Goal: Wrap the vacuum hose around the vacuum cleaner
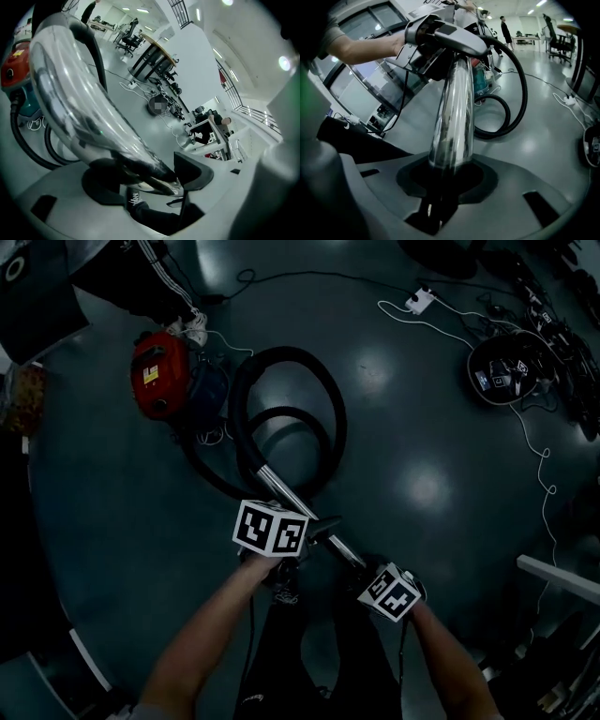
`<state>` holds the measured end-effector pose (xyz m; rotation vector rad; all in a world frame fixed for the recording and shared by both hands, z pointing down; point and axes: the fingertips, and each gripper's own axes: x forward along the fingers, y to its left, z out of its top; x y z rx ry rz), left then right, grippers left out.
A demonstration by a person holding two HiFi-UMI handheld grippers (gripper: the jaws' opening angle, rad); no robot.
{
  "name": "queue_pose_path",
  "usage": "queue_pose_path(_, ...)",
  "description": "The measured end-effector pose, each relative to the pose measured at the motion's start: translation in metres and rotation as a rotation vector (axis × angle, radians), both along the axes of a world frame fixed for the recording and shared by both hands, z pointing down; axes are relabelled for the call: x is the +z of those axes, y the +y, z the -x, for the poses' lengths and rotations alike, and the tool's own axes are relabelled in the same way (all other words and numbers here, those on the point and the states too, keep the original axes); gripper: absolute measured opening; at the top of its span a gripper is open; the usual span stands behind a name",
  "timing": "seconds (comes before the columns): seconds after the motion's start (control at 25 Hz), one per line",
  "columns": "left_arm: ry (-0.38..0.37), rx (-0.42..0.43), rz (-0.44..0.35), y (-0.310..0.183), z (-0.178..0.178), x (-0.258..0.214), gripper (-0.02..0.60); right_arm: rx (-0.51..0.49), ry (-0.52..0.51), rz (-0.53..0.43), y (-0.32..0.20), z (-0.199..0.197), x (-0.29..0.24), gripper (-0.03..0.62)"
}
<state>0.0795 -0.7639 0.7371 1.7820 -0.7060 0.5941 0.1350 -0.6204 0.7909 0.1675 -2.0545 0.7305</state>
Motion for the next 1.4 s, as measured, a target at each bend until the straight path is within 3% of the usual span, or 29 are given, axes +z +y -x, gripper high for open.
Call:
queue_pose_path(0.36, -0.040, -0.100, 0.005, -0.025, -0.024, -0.002, 0.331, -0.145, 0.018, -0.058, -0.055, -0.051, 0.010, 0.110)
queue_pose_path(0.52, -0.120, -0.045, -0.052, -0.015, -0.007, -0.004, 0.331, -0.195, 0.056, -0.059, -0.074, -0.061, 0.019, 0.110)
queue_pose_path(0.72, -0.175, 0.002, -0.114, -0.013, 0.017, 0.004, 0.331, -0.174, 0.093, -0.018, -0.104, -0.058, 0.031, 0.112)
queue_pose_path(0.88, -0.244, 0.098, -0.227, -0.033, 0.030, 0.009, 0.327, -0.220, 0.147, 0.003, -0.125, -0.058, 0.038, 0.112)
queue_pose_path(1.04, -0.347, 0.203, -0.402, -0.063, 0.049, 0.012, 0.161, -0.324, 0.211, -0.032, -0.154, -0.051, 0.047, 0.112)
queue_pose_path(1.2, -0.388, 0.374, -0.492, -0.082, 0.067, 0.024, 0.172, -0.407, 0.266, -0.046, -0.178, -0.036, 0.054, 0.112)
queue_pose_path(1.28, -0.414, 0.449, -0.496, -0.093, 0.076, 0.035, 0.287, -0.444, 0.297, -0.054, -0.191, -0.031, 0.060, 0.112)
queue_pose_path(1.4, -0.453, 0.542, -0.519, -0.111, 0.087, 0.052, 0.299, -0.506, 0.346, -0.069, -0.210, -0.026, 0.068, 0.111)
